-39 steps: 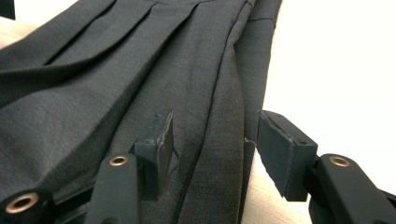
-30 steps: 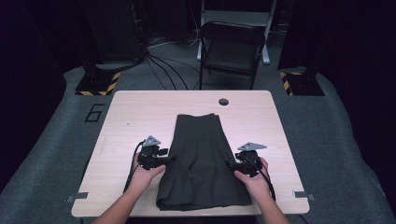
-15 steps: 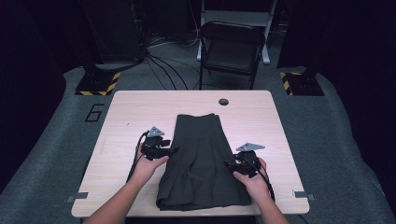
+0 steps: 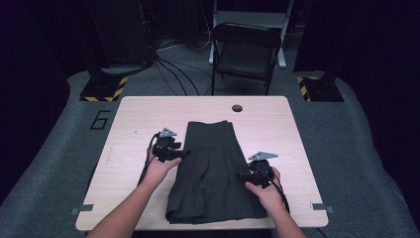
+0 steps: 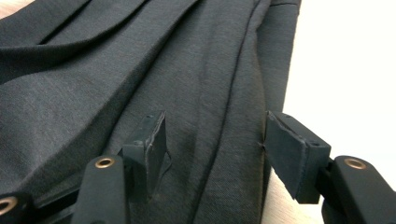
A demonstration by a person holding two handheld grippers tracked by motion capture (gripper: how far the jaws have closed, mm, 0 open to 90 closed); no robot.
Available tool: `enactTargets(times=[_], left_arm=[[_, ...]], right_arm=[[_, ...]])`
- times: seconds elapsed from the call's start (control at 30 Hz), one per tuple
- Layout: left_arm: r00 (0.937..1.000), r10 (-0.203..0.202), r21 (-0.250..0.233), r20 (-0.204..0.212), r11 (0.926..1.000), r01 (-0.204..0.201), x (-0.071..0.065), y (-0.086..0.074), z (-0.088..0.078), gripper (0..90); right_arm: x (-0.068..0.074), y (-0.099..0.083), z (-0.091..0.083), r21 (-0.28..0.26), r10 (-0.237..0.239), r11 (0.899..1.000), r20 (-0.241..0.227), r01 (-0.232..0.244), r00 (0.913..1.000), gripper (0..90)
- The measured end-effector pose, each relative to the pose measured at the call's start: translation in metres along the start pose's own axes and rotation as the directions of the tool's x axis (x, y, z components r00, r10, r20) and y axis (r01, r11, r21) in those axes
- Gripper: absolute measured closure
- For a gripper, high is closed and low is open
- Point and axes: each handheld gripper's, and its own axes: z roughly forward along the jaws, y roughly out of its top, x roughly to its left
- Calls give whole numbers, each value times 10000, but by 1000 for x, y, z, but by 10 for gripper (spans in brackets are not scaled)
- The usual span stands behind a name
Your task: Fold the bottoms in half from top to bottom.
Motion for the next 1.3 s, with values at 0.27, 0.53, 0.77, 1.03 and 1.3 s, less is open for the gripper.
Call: enactTargets(times=[0.27, 0.53, 0.77, 1.03, 1.3], left_arm=[[10000, -47, -38, -87, 10000, 46, 8, 7, 12, 417], [9965, -552, 11, -636, 9985, 553, 17, 8, 34, 385], [9962, -143, 494, -860, 9986, 186, 18, 9, 47, 376], [9983, -130, 639, -576, 9978, 167, 16, 4, 58, 375], [9974, -119, 585, -705, 9982, 161, 16, -2, 60, 427]], right_arm=[[5, 1, 11, 275, -124, 9995, 86, 122, 9999, 367], [3, 1, 15, 325, -202, 9993, 83, 199, 9998, 355], [2, 2, 18, 425, -249, 9988, 196, 241, 9995, 339], [1, 2, 21, 495, -145, 9987, 450, 123, 9989, 315], [2, 0, 22, 420, -230, 9989, 436, 211, 9988, 331]])
